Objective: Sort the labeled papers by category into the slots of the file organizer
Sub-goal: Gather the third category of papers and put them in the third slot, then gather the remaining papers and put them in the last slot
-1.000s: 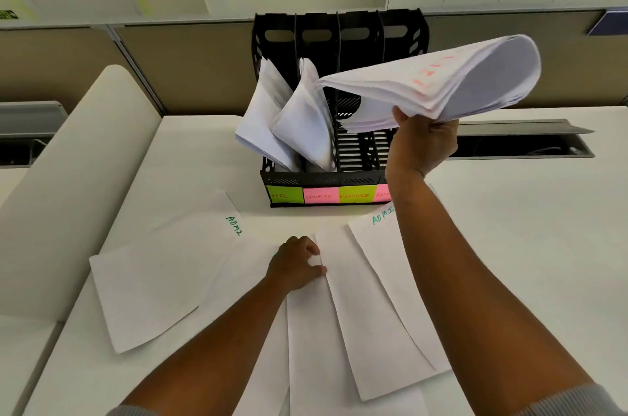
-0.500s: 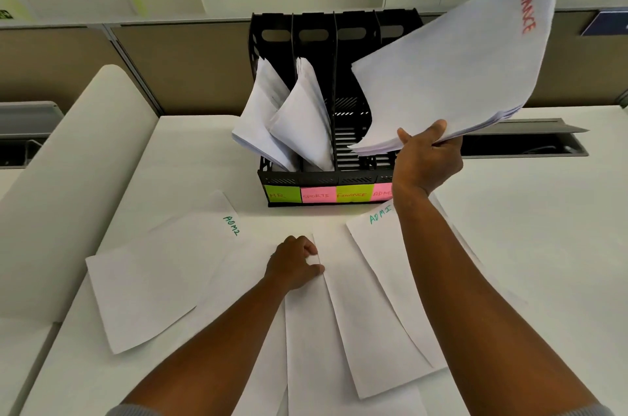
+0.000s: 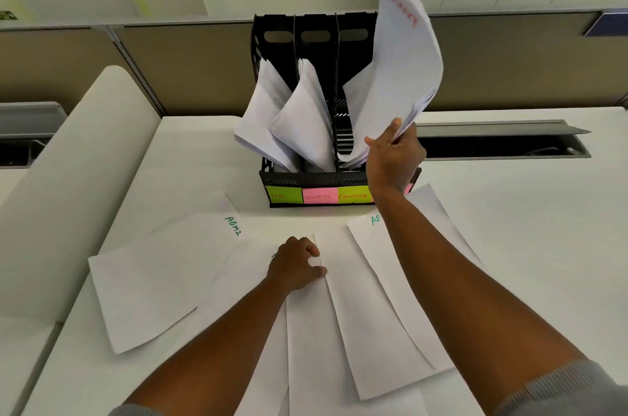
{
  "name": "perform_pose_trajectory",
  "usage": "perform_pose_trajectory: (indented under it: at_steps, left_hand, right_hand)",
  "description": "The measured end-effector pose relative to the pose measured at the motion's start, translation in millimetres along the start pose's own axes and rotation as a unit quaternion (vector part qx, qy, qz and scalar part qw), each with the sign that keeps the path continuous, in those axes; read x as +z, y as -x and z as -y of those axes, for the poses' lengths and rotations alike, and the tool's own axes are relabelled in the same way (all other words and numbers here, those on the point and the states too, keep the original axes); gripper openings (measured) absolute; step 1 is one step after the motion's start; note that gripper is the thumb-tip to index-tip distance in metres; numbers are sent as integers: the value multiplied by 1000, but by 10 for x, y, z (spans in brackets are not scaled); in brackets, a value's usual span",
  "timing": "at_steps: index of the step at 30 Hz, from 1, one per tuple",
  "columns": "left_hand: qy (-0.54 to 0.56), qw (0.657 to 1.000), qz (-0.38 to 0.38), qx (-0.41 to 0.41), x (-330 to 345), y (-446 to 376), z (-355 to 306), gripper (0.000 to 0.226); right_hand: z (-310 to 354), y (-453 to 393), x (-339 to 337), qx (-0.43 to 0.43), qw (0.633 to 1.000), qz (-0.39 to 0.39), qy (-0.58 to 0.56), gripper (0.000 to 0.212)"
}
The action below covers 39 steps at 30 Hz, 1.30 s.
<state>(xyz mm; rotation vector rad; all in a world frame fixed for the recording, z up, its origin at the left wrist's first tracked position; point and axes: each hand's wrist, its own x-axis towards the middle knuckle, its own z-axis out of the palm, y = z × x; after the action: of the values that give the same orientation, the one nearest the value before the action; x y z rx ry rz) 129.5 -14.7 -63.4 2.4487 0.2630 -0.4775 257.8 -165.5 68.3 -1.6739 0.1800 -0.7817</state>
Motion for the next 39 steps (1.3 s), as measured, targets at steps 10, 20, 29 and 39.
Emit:
perform_pose_trajectory:
  at_steps: [10,20,29,39]
  left_hand:
    - [2,1000,2,-3,-5,-27,12,41]
    - [15,1000,-10,-3,33,-40,46,38]
    - [69,994,-76,24,106,87,92,35]
    - [130,962,-215,-106,82,383,304,63]
  right_hand:
    - [-279,-95,216,40,990,121,56,28]
    - [-482,-86,238,148,958,206,132,16]
    - [-422,30,3,83,978,149,116,12]
    - [-937,809,-834,4,871,331,363,46]
